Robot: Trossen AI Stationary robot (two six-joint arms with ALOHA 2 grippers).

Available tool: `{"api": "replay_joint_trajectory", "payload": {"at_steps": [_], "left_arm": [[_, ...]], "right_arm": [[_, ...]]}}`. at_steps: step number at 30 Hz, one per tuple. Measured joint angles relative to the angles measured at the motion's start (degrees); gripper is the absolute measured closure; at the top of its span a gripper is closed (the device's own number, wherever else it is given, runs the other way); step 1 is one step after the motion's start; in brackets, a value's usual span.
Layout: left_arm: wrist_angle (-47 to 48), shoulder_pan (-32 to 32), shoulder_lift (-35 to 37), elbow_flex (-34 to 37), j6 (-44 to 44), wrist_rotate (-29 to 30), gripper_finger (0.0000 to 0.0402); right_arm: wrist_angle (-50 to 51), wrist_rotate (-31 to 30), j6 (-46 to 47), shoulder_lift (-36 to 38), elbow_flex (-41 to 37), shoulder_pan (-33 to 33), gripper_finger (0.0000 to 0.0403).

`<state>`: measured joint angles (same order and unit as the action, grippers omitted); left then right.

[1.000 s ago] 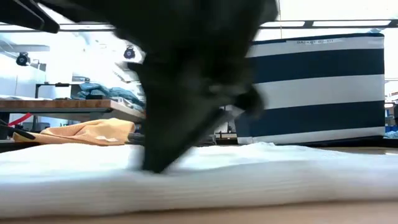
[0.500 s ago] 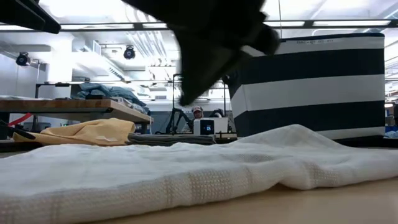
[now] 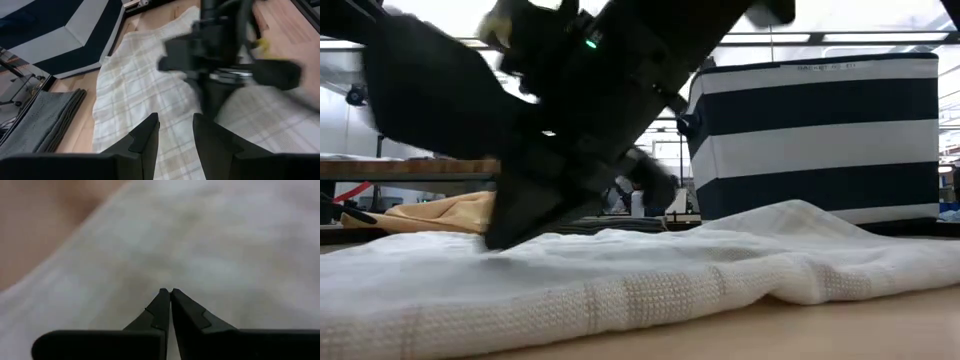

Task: Fold kitchen towel into neat rectangle
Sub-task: Fold the white patterned towel

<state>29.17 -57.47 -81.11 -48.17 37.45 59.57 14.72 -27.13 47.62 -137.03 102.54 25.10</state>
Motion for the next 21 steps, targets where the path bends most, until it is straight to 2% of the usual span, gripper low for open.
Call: {"api": "replay_joint_trajectory", "payload": {"at_steps": [4,8,11,13,15,18,21], "left_arm": [[0.0,0.0,0.0,0.0,0.0,0.0,0.0287],[0.0,0.0,0.0,0.0,0.0,-0.1,0.0287],[-0.1,0.1,0.0,0.0,1.2,0.0,0.0287],[-0.8,0.4,0.0,0.0,1.8,0.0,0.0287],[-1.5,1.0,0.0,0.0,2.3,-0.1,0.0287],[-3.5,2.1,-0.1,0.0,2.2,-2.3,0.0287],[-5.7,3.4,-0.9,0.1,0.7,-4.7,0.0287]], "right_arm": [[-5.2,9.5,0.6,0.1,-1.6,0.8,0.0390],[-5.7,10.7,-3.4,0.1,1.6,2.9,0.0390],[-1.7,8.2,-8.0,1.6,6.0,4.6,0.0390],[7.2,3.0,-8.7,3.0,9.0,5.6,0.0390],[21.2,-5.4,-4.5,4.1,11.7,6.9,0.0390],[45.6,-15.7,11.3,5.6,15.0,9.0,0.0390],[65.2,-17.7,28.7,7.7,16.0,10.4,0.0390]]}}
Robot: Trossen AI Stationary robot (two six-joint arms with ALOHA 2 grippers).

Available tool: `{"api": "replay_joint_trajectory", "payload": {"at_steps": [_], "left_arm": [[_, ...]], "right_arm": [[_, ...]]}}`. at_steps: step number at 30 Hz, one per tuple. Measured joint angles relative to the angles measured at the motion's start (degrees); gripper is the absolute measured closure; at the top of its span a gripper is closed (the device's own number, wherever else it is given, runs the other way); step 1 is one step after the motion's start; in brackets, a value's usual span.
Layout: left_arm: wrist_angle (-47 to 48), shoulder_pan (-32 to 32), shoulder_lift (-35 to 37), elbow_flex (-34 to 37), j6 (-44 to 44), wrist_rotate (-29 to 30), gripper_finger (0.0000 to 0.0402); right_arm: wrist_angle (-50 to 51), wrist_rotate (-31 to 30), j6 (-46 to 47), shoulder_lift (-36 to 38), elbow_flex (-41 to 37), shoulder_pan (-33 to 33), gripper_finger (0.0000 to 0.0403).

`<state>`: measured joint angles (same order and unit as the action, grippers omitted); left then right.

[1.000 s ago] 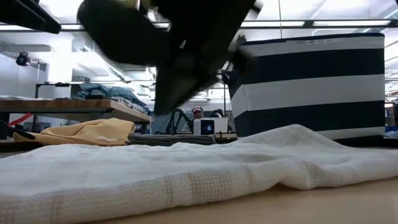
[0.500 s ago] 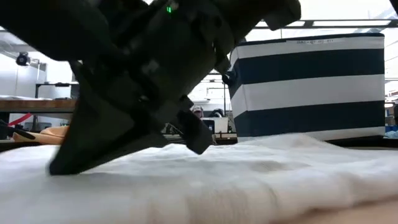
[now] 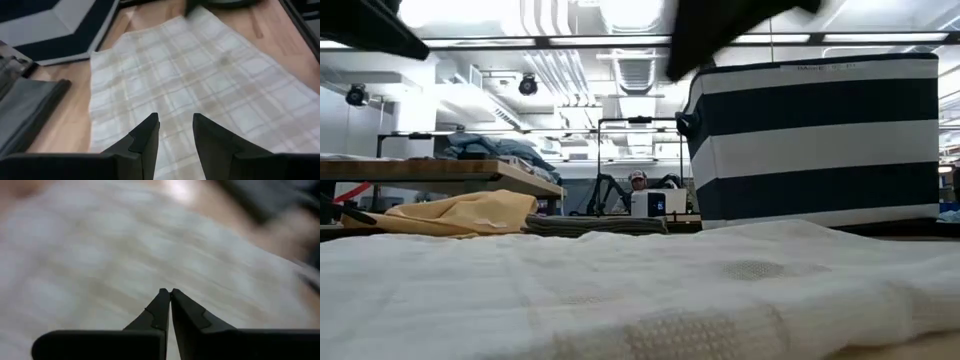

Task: Fold kitchen towel into neat rectangle
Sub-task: Fold the white patterned towel

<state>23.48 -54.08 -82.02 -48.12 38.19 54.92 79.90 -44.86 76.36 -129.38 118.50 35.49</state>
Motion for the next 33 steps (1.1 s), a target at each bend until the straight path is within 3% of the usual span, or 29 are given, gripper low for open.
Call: {"api": "replay_joint_trajectory", "payload": {"at_steps": [2,4,7,10,14,18,24,33], "left_arm": [[-2.0,1.6,-1.1,0.0,-2.7,-0.3,0.0287],[-4.8,4.5,-2.6,0.1,-6.6,-0.4,0.0287],[-7.1,9.6,-5.6,0.1,-12.6,-5.6,0.0287],[-6.5,14.4,-9.0,0.1,-16.3,-14.4,0.0287],[-5.9,16.9,-12.6,0.8,-15.4,-20.3,0.0287],[-6.0,16.0,-15.7,2.7,-10.0,-25.4,0.0287],[-7.0,10.5,-16.6,5.8,1.9,-25.3,0.0287],[-5.3,0.1,-14.2,3.2,9.0,-29.8,0.0287]], "right_arm": [[8.6,-0.3,9.5,0.0,-0.5,0.5,0.0390],[9.6,-1.2,13.9,-0.2,-3.0,0.4,0.0390],[4.7,-2.6,13.1,-0.4,-6.7,-1.2,0.0390],[0.3,2.0,12.0,-1.1,-10.5,-4.0,0.0390],[-6.6,6.1,10.5,-2.0,-14.9,-6.6,0.0390],[-16.0,7.5,3.6,-1.9,-16.9,-8.7,0.0390],[-28.9,14.1,-9.9,-1.9,-17.4,-11.9,0.0390],[-49.8,24.1,-25.7,-3.6,-17.9,-19.2,0.0390]]}}
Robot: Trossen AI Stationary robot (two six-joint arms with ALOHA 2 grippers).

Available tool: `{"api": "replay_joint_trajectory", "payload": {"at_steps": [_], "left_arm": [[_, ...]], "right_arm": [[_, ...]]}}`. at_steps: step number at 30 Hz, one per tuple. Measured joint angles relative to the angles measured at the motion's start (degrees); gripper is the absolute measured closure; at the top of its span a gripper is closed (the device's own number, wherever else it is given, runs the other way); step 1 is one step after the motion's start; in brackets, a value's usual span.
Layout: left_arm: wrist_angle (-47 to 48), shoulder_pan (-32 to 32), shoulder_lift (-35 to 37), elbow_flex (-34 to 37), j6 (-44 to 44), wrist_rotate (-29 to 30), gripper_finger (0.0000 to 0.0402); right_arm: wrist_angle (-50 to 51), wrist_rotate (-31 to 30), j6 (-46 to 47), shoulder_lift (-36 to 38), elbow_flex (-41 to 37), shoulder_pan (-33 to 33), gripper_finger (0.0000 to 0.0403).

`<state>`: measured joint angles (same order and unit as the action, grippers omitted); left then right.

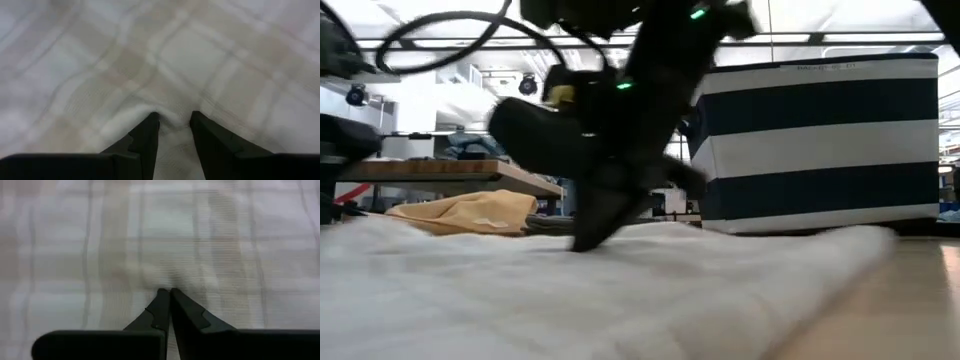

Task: Fold kitchen towel into neat rectangle
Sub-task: Fold the white patterned towel

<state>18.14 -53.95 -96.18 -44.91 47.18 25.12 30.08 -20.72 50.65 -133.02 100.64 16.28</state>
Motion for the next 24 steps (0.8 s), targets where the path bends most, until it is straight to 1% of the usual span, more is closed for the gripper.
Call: {"api": "replay_joint_trajectory", "payload": {"at_steps": [2,4,6,9,12,15,18,20,24], "left_arm": [[-0.7,-1.4,0.1,-0.8,1.9,0.4,0.0287],[-3.0,-2.0,0.2,-1.4,3.0,2.8,0.0287],[-4.4,-1.9,0.2,-1.6,3.0,4.0,0.0287],[-4.4,-1.9,0.2,-2.3,2.9,4.4,0.0287],[-3.3,-2.0,0.3,-3.4,2.9,2.5,0.0287],[0.2,-1.9,0.5,-5.1,2.9,-0.6,0.0287],[4.5,-1.9,1.3,-8.1,2.3,-1.6,0.0287],[7.2,-2.1,1.9,-11.0,-0.2,-0.7,0.0287],[11.2,-2.7,3.4,-16.4,-7.5,4.7,0.0287]], "right_arm": [[-6.7,3.0,-4.2,-0.6,-0.1,-1.7,0.0390],[-14.2,5.7,-8.3,-1.3,-0.2,-3.1,0.0390],[-20.7,7.0,-11.5,-1.9,-0.3,-4.1,0.0390],[-24.7,9.4,-13.7,-1.8,0.1,-5.0,0.0390],[-23.6,11.9,-14.6,-1.7,0.2,-5.1,0.0390],[-20.3,11.9,-14.7,-0.3,0.2,-4.5,0.0390],[-16.0,11.7,-14.7,1.6,0.3,-3.2,0.0390],[-13.4,11.1,-14.3,2.5,0.3,-2.1,0.0390],[-7.1,4.4,-12.4,4.9,0.2,1.1,0.0390]]}}
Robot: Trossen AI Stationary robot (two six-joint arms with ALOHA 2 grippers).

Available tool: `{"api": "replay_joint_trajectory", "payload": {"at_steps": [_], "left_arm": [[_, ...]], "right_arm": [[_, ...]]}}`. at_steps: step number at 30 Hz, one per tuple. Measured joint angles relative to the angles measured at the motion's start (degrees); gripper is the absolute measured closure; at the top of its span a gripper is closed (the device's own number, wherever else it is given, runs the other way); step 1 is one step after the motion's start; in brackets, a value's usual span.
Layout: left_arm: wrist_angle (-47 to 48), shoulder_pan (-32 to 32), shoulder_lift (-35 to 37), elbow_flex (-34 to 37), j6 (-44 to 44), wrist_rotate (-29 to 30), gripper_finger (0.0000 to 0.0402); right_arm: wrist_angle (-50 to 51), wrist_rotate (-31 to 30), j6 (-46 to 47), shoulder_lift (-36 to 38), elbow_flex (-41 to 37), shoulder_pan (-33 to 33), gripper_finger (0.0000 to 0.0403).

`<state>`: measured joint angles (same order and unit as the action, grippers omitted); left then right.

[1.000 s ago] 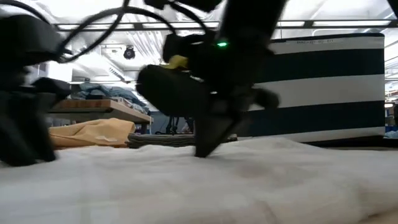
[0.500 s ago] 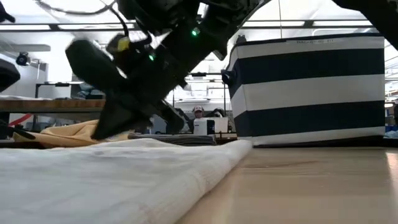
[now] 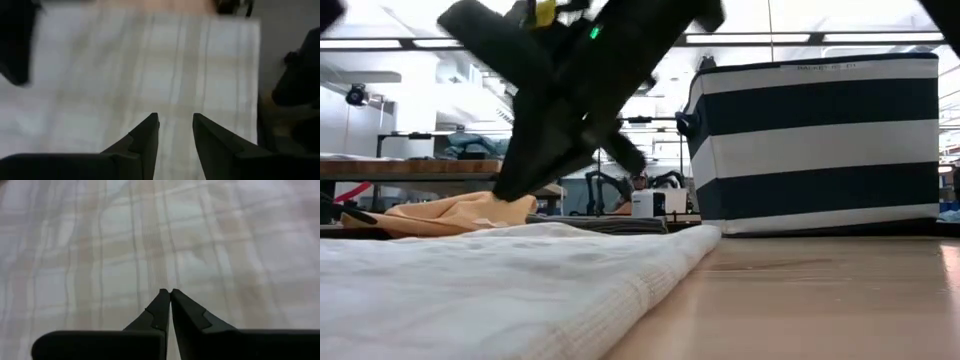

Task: Fold kitchen towel into neat rectangle
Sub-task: Fold the white patterned towel

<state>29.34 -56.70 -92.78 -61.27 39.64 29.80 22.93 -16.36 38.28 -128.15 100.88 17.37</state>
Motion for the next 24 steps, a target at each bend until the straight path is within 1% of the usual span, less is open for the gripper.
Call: {"api": "replay_joint_trajectory", "payload": {"at_steps": [2,4,7,9,13,16,19,22,24], "left_arm": [[0.6,-0.1,0.9,-1.3,-3.6,2.1,0.0287],[1.2,-0.1,1.9,-1.4,-5.7,2.8,0.0287],[2.0,0.6,3.0,0.3,-6.1,3.2,0.0287],[2.2,1.2,3.5,2.4,-4.9,3.4,0.0287],[1.1,2.3,4.0,7.6,1.3,5.5,0.0287],[-5.4,2.7,3.9,12.9,5.6,8.2,0.0287],[-17.1,3.0,3.5,18.6,6.0,8.5,0.0287],[-25.4,3.3,2.7,23.4,6.8,7.8,0.0287],[-27.8,3.4,2.7,25.3,8.1,7.7,0.0287]], "right_arm": [[4.2,-4.2,2.9,1.4,0.1,1.8,0.0390],[10.1,-7.4,6.5,2.3,0.1,3.6,0.0390],[16.3,-8.9,11.1,2.3,0.0,5.5,0.0390],[19.6,-9.0,14.0,2.3,0.0,6.4,0.0390],[24.3,-9.7,20.2,0.6,-0.7,6.6,0.0390],[23.6,-9.2,21.3,-1.7,-0.8,5.1,0.0390],[23.3,-9.0,18.6,-3.3,-0.7,3.2,0.0390],[25.8,-9.4,15.9,-3.8,-0.5,0.7,0.0390],[29.3,-10.5,14.3,-3.8,-0.5,-1.1,0.0390]]}}
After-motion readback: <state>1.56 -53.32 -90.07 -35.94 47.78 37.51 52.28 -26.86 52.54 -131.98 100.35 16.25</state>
